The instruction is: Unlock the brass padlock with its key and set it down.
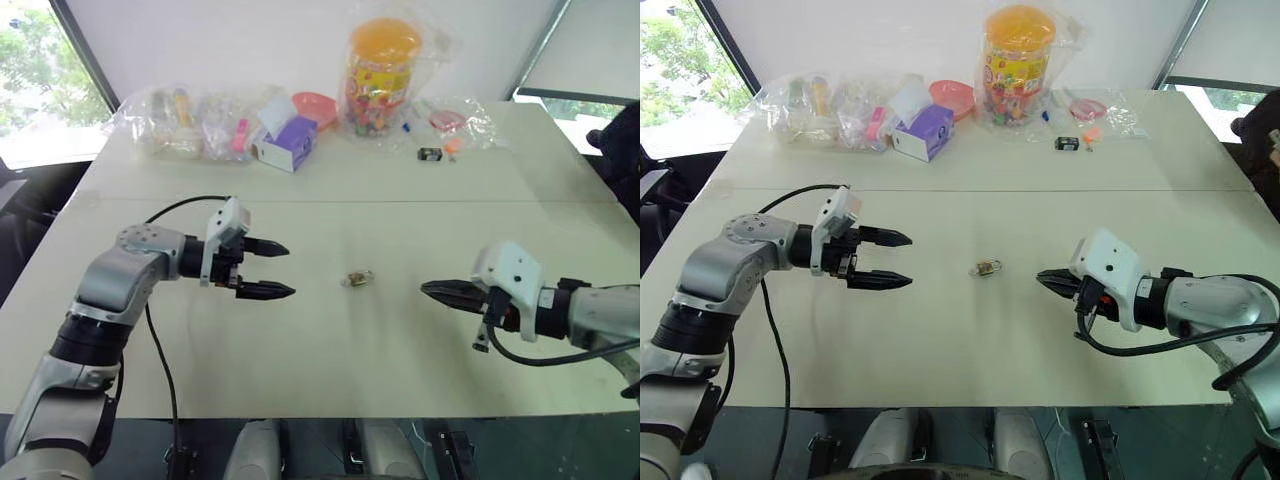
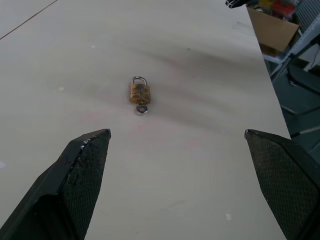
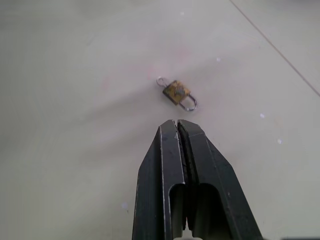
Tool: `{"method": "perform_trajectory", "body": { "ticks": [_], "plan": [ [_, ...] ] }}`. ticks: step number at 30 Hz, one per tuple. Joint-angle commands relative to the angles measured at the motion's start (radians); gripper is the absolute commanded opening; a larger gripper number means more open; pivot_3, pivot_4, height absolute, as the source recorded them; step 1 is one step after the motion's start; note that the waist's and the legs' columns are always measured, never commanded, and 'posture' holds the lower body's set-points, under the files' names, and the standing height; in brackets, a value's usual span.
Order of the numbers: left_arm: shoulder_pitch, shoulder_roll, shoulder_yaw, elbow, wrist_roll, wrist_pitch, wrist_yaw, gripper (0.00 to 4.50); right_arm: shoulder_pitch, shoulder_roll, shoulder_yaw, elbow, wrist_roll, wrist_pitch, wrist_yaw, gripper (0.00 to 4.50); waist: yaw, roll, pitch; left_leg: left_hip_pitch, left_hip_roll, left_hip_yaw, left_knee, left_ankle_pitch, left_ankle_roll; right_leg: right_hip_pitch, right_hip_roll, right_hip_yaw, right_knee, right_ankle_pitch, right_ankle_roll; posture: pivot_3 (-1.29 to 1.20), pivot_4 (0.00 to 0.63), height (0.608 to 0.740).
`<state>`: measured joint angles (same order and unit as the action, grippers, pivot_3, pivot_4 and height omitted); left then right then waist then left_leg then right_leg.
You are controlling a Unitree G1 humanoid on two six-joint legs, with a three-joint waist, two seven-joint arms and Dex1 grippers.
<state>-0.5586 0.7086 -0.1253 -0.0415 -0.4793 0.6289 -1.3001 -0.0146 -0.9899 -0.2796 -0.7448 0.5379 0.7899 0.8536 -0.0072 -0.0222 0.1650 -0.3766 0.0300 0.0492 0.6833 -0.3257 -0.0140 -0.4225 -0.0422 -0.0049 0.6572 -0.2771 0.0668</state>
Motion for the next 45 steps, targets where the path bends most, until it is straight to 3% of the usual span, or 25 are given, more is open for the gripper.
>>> {"method": "perform_trajectory", "body": {
  "ticks": [1, 15, 29, 32, 39, 45],
  "plan": [
    [-0.001, 0.005, 0.024, -0.044, -0.037, 0.022, 0.001, 4.47, 0.016, -0.023, -0.021, -0.024, -0.011, -0.012, 0.0, 0.0, 0.0, 0.0, 0.0, 0.0, 0.0, 0.0, 0.0, 0.0, 0.0, 0.0, 0.0, 0.0, 0.0, 0.0, 0.0, 0.0, 0.15, 0.74],
    [0.03, 0.01, 0.008, -0.07, -0.028, -0.007, 0.006, 4.47, 0.074, -0.044, -0.058, -0.044, -0.014, -0.014, -0.004, 0.0, -0.002, 0.0, 0.0, 0.0, 0.0, 0.0, 0.0, 0.0, 0.0, 0.0, 0.0, 0.0, 0.0, 0.0, 0.0, 0.0, 0.15, 0.74],
    [0.046, 0.016, 0.001, -0.079, 0.01, -0.049, 0.035, 4.47, -0.059, -0.048, -0.004, 0.019, 0.004, -0.035, 0.006, 0.0, -0.003, 0.0, 0.0, 0.0, 0.0, 0.0, 0.0, 0.0, 0.0, 0.0, 0.0, 0.0, 0.0, 0.0, 0.0, 0.0, 0.15, 0.74],
    [0.062, 0.016, -0.007, -0.073, 0.029, -0.073, 0.035, 4.5, -0.127, -0.027, 0.059, 0.053, 0.002, -0.045, 0.003, 0.9, -0.004, 0.0, 0.0, 0.001, 0.0, 0.0, 0.0, 0.0, 0.0, 0.0, 0.001, 0.0, 0.0, 0.0, 0.0, 0.0, 0.15, 0.74],
    [0.037, -0.005, -0.043, -0.039, 0.085, -0.133, 0.042, 4.5, -0.339, 0.048, 0.329, 0.259, -0.121, -0.155, 0.058, 4.45, -0.003, 0.0, 0.0, 0.001, 0.0, 0.001, 0.001, 0.0, 0.0, 0.0, 0.0, 0.0, 0.0, 0.0, 0.0, 0.0, 0.15, 0.74],
    [0.027, -0.007, -0.048, -0.025, 0.093, -0.15, 0.036, 4.5, -0.475, 0.13, 0.573, 0.496, -0.275, -0.305, 0.197, 4.45, -0.005, 0.0, 0.0, -0.001, 0.0, 0.001, 0.0, 0.0, 0.001, -0.001, 0.0, 0.0, 0.0, 0.0, 0.0, 0.0, 0.15, 0.74]
  ]
}}
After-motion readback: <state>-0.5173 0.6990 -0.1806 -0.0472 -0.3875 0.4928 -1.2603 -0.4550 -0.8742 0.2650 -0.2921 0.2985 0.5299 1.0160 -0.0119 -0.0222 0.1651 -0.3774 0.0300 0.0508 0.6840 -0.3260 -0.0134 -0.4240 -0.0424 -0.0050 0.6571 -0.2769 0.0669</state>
